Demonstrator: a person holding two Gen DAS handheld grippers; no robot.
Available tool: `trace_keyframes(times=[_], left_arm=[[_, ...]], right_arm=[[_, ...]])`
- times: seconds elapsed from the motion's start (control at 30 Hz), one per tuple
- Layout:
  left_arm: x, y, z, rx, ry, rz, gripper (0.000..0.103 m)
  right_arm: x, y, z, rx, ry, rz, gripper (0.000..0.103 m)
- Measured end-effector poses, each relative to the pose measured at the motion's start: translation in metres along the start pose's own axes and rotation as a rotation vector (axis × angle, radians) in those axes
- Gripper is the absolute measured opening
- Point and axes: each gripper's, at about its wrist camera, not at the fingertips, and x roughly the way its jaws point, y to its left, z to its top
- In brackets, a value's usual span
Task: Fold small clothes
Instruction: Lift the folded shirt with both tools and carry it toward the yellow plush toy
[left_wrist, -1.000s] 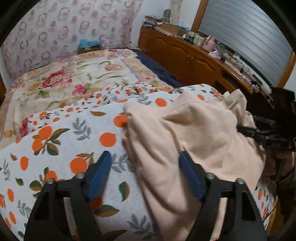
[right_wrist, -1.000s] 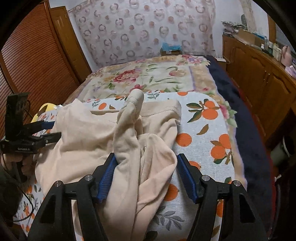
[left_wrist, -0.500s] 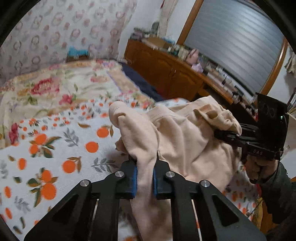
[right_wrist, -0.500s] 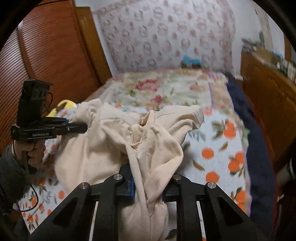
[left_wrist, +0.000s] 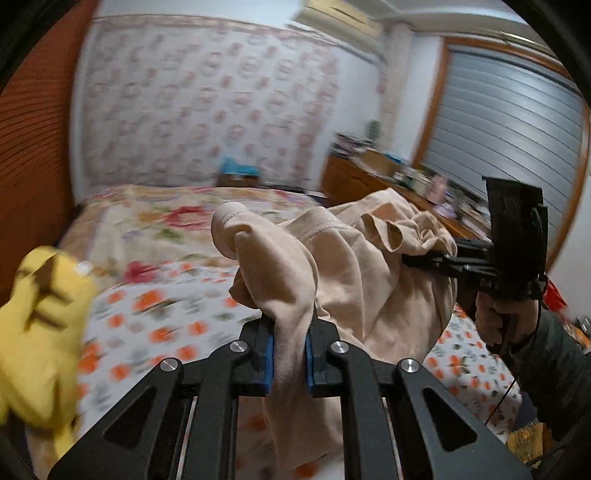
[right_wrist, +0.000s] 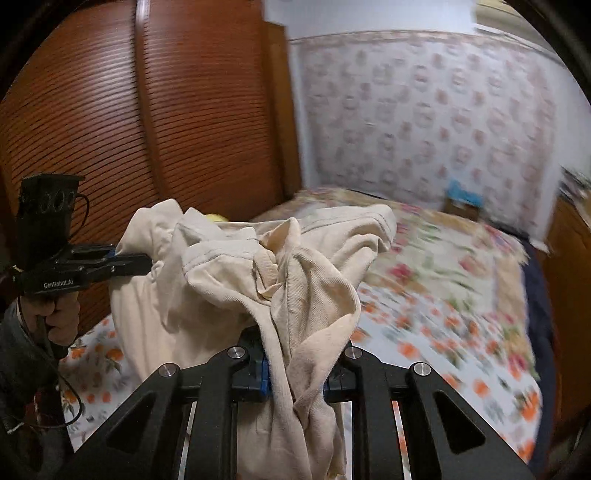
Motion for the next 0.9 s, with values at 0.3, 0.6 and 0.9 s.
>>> trace_keyframes(times=[0.3, 0.6, 0.9], left_arm=[[-0.009, 0.093, -0.056, -0.157, 0.001, 0.243, 0.013], [-0.019, 0.129, -0.083, -0.299, -0.022, 0.295, 0.013], [-0.041, 0.129, -0.087, -0.343, -0.064, 0.287, 0.013]], right_arm=[[0.136, 0.062, 0.062, -0.215, 0.114, 0.116, 0.019], [0.226, 0.077, 0.098, -0.339, 0.165, 0.207, 0.019], [0.28, 0.081, 0.115, -0.385, 0.181, 0.297, 0.019]])
